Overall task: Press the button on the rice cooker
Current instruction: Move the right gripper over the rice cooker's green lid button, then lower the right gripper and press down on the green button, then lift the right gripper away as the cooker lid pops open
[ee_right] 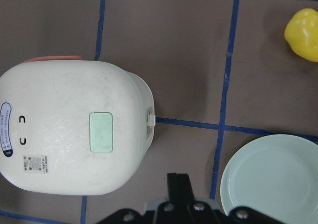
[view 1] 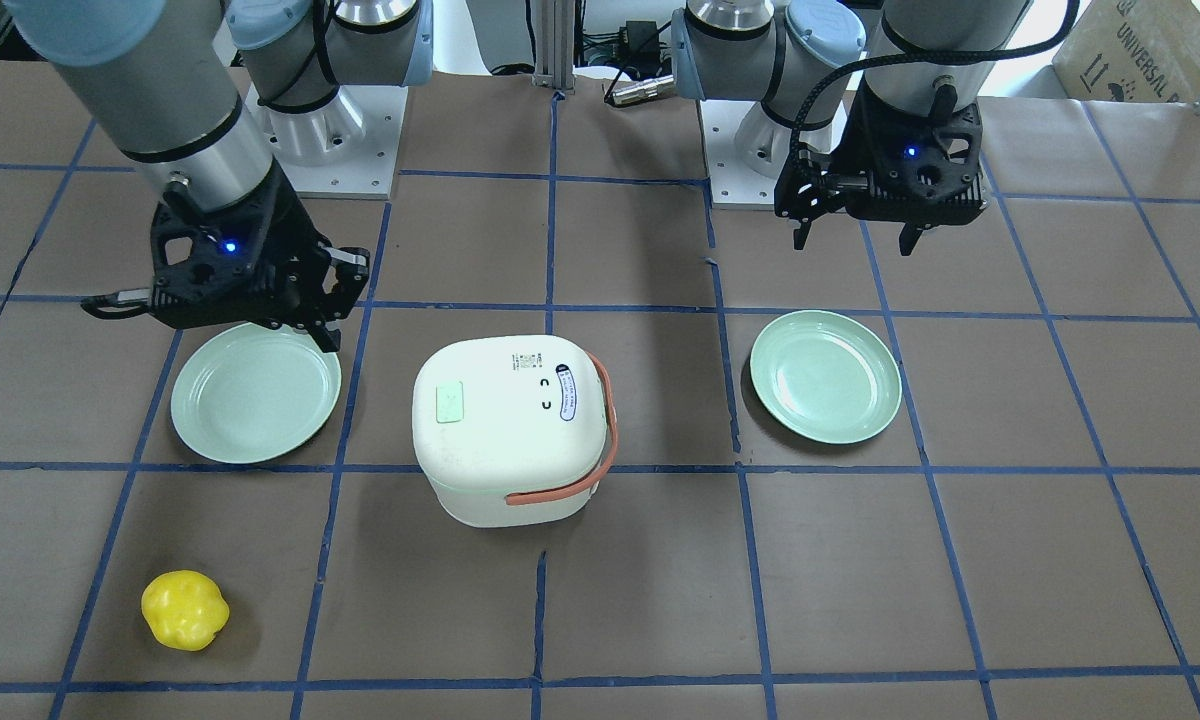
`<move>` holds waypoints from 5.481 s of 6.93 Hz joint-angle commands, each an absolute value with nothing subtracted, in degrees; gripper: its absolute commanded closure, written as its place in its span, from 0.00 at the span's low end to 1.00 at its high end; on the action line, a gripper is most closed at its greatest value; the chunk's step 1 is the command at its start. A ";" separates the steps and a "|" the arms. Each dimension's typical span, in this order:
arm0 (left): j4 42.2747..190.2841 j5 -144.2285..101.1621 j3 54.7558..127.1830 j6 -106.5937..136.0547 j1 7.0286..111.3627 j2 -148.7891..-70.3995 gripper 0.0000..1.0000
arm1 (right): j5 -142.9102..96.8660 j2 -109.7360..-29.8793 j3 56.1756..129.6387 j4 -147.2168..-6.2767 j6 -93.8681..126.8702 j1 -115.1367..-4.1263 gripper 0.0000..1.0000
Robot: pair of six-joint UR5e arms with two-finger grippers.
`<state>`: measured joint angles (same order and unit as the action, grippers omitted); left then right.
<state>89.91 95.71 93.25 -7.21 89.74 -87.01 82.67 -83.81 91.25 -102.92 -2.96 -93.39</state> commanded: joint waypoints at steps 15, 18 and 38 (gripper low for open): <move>89.91 95.71 93.25 -7.21 89.74 -87.01 0.00 | 85.61 -76.11 92.20 -109.95 3.25 -101.95 0.93; 89.91 95.71 93.25 -7.21 89.74 -87.01 0.00 | 85.43 -75.59 92.29 -110.39 3.25 -102.22 0.93; 89.91 95.71 93.25 -7.21 89.74 -87.01 0.00 | 85.78 -80.16 77.78 -94.66 -5.88 -90.80 0.00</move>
